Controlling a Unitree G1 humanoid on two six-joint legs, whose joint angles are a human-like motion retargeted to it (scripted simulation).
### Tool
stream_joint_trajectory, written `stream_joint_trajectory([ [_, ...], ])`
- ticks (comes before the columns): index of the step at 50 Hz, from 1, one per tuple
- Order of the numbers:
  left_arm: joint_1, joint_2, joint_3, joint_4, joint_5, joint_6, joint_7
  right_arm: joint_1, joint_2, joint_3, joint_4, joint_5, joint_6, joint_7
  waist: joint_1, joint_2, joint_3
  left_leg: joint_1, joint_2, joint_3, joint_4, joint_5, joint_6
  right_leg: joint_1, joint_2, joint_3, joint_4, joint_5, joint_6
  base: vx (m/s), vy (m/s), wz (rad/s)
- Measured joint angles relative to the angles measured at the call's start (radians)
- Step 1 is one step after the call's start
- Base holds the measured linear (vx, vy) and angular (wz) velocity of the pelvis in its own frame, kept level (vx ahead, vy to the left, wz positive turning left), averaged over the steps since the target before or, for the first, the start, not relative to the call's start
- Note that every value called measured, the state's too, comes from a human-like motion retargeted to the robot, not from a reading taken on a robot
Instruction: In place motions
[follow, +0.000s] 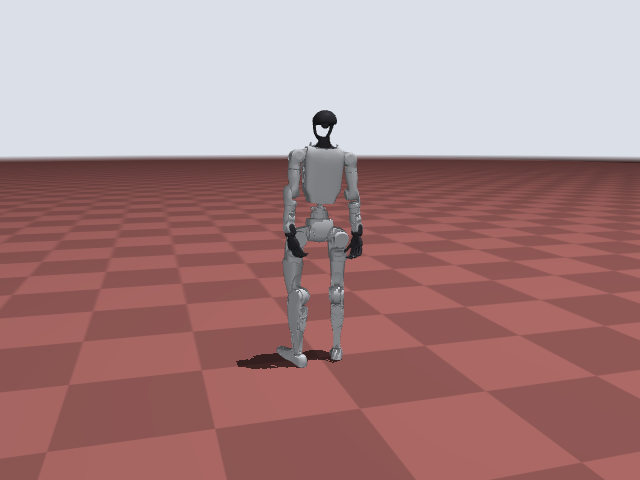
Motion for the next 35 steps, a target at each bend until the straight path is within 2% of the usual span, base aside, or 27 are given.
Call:
stream_joint_trajectory([
  [35, 0.000, 0.004, 0.004, 0.021, 0.005, 0.002, -0.002, -0.006, -0.002, -0.009, 0.016, 0.011, -0.003, -0.006, 0.011, 0.002, -0.003, 0.002, 0.002, 0.011, -0.001, 0.002, -0.003, -0.004, 0.000, 0.012, 0.006, -0.004, 0.002, 0.00, 0.00, 0.00],
])
